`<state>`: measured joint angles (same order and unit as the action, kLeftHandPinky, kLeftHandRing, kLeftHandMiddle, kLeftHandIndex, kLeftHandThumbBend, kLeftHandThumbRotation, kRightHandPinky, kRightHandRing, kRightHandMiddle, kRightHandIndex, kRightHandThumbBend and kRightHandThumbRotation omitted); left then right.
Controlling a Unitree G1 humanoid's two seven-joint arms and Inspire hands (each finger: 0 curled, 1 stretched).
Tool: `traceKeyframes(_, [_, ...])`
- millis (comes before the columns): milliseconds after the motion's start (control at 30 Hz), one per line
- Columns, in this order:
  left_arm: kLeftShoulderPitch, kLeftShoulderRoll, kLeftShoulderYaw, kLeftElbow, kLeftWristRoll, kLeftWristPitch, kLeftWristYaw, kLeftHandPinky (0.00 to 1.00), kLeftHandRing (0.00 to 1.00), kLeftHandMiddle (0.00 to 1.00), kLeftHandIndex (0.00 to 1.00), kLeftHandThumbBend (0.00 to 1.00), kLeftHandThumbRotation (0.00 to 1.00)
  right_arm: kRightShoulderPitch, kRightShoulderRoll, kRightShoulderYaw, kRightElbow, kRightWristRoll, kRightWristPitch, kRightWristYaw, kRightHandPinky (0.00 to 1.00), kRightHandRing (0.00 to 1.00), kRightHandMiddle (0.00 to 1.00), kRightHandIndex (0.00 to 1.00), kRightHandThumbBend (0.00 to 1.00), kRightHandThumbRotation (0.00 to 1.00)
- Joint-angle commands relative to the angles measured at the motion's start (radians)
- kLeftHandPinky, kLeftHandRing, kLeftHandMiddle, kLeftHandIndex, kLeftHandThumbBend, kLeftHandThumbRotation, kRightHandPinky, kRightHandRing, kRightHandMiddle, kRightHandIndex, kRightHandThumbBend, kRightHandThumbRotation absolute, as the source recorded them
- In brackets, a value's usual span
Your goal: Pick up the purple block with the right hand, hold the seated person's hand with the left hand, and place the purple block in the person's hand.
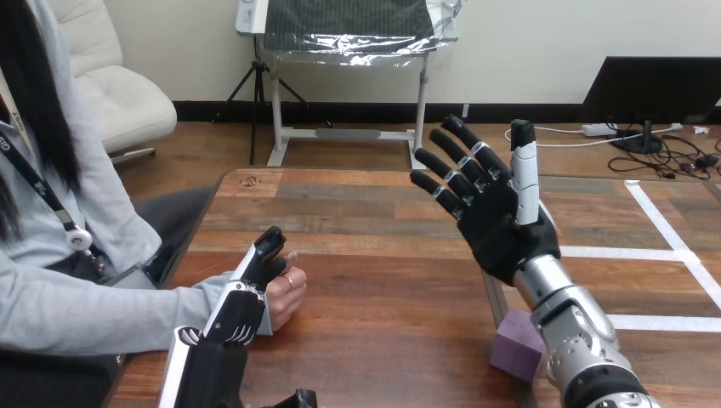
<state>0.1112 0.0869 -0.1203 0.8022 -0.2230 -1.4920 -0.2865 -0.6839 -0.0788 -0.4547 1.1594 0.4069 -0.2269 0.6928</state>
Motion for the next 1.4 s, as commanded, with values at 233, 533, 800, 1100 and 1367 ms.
traceKeyframes(233, [-0.035, -0.008, -0.01, -0.016, -0.009, -0.008, 0.0, 0.93, 0.95, 0.95, 0.91, 1.0, 0.64, 0.041, -0.047, 0.075, -0.199, -0.091, -0.103, -0.093, 1.0, 1.0, 1.0, 1.0, 1.0, 0.67])
traceKeyframes(533, [-0.029, -0.006, -0.009, -0.021, -0.009, -0.01, 0.001, 0.93, 0.96, 0.95, 0.91, 1.0, 0.63, 0.125, -0.092, 0.133, -0.361, -0.181, -0.14, -0.151, 1.0, 1.0, 1.0, 1.0, 1.0, 0.65])
traceKeyframes(800, [-0.018, -0.008, -0.013, -0.037, -0.013, -0.001, 0.006, 0.93, 0.95, 0.95, 0.91, 1.0, 0.63, 0.196, -0.129, 0.149, -0.475, -0.217, -0.163, -0.18, 1.0, 1.0, 1.0, 1.0, 1.0, 0.6])
traceKeyframes(1100, [-0.019, -0.005, -0.021, -0.04, -0.027, 0.003, 0.004, 0.92, 0.95, 0.94, 0.9, 1.0, 0.62, 0.27, -0.186, 0.159, -0.556, -0.233, -0.185, -0.181, 1.0, 1.0, 1.0, 1.0, 1.0, 0.5])
traceKeyframes(1367, [-0.021, -0.006, -0.024, -0.037, -0.033, 0.001, 0.003, 0.92, 0.94, 0.94, 0.9, 1.0, 0.63, 0.344, -0.25, 0.188, -0.645, -0.316, -0.171, -0.237, 1.0, 1.0, 0.98, 1.0, 1.0, 0.51])
